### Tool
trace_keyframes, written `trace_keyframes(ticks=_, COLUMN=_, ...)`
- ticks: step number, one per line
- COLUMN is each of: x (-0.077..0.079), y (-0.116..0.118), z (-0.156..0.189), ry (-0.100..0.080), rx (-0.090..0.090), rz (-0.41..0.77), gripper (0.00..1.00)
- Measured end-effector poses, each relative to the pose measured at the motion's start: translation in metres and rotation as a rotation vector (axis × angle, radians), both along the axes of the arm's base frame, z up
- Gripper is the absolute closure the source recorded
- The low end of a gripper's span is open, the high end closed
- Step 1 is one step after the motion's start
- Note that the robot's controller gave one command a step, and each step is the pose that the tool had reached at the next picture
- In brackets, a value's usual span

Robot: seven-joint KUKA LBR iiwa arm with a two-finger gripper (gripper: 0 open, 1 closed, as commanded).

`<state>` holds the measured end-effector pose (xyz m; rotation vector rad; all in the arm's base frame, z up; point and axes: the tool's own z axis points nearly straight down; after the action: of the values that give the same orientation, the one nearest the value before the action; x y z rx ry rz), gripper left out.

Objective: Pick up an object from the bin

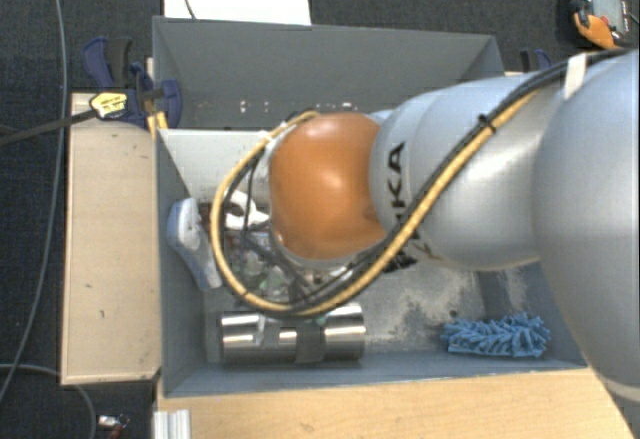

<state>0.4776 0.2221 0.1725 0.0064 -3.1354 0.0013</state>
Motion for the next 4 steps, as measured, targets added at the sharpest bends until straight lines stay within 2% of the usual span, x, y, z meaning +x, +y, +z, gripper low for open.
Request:
trace_keyframes(ticks=1, x=0.002, y=-0.001, z=0.005, ry=-0.007, rx=0.002, rz=-0.01, gripper=0.0)
trace_keyframes(ticks=2, x=0.001, y=-0.022, z=-0.102, ry=-0.013, rx=0.005, rz=0.25, gripper=0.0)
trace_keyframes(ticks=3, x=0.001, y=-0.024, z=-0.035, ry=-0.012, rx=0.005, rz=0.226, gripper=0.0)
trace_keyframes(ticks=4, x=0.001, y=-0.022, z=-0.096, ry=-0.013, rx=0.005, rz=0.238, gripper=0.0)
